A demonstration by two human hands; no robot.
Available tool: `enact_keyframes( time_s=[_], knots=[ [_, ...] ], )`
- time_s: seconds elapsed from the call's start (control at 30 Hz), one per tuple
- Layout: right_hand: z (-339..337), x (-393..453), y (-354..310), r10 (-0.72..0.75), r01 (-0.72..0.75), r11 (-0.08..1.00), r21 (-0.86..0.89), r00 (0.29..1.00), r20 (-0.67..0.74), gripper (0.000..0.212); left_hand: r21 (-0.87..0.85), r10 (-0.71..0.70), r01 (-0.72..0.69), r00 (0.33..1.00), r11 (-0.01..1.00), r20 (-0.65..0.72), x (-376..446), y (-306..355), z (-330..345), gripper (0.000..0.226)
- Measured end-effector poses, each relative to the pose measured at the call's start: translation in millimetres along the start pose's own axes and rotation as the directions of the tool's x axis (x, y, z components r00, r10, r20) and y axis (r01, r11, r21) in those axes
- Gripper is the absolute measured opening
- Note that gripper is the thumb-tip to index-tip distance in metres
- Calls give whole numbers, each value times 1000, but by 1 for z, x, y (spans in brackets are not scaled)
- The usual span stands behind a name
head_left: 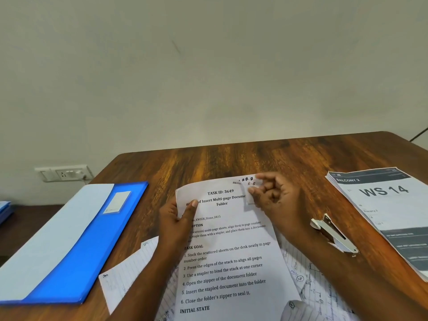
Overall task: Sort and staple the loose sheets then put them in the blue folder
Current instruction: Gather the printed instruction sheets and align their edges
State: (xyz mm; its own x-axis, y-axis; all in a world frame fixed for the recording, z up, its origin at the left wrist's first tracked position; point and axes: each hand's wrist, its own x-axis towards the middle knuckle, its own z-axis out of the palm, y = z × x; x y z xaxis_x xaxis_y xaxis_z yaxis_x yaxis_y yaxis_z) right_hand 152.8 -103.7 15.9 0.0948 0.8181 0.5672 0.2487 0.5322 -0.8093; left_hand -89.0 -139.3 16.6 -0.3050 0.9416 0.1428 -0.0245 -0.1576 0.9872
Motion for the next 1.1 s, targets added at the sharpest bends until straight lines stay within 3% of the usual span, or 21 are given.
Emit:
enact_keyframes(
  time_s=[0.07,0.13,0.27,0.37,0.47,0.57,0.7,0.83,1.1],
  knots=[
    [0,2,3,157,-155,986,53,988,-17,58,1,4,-4,1000,1000,11,-1,1,0,14],
    [-1,5,2,269,-265,955,132,963,-7,63,-10,9,-8,1000,1000,29,-3,2,0,15],
    [-1,5,-4,348,-339,909,242,937,7,33,-13,1,0,999,1000,46,-4,3,-1,16],
    [-2,1,-4,255,-234,952,198,963,-87,19,-26,7,-5,999,1000,50,-4,3,0,16],
    [-3,-1,-3,-6,-4,999,-53,979,-202,18,-21,17,-16,998,1000,54,-4,5,0,13],
    [-4,-4,-4,-185,157,977,-147,962,-203,22,-27,13,-11,999,1000,51,-5,5,1,11],
    [-4,-6,-5,-232,186,959,-214,948,-218,26,-30,-7,9,999,1000,45,-4,4,1,13],
    [-6,-7,-5,-308,251,935,-252,926,-220,14,-36,0,2,999,999,47,-4,4,1,14],
    [-8,-6,-2,-362,318,897,-307,927,-97,15,-28,21,-20,999,999,48,-3,2,-1,12]
  ],
)
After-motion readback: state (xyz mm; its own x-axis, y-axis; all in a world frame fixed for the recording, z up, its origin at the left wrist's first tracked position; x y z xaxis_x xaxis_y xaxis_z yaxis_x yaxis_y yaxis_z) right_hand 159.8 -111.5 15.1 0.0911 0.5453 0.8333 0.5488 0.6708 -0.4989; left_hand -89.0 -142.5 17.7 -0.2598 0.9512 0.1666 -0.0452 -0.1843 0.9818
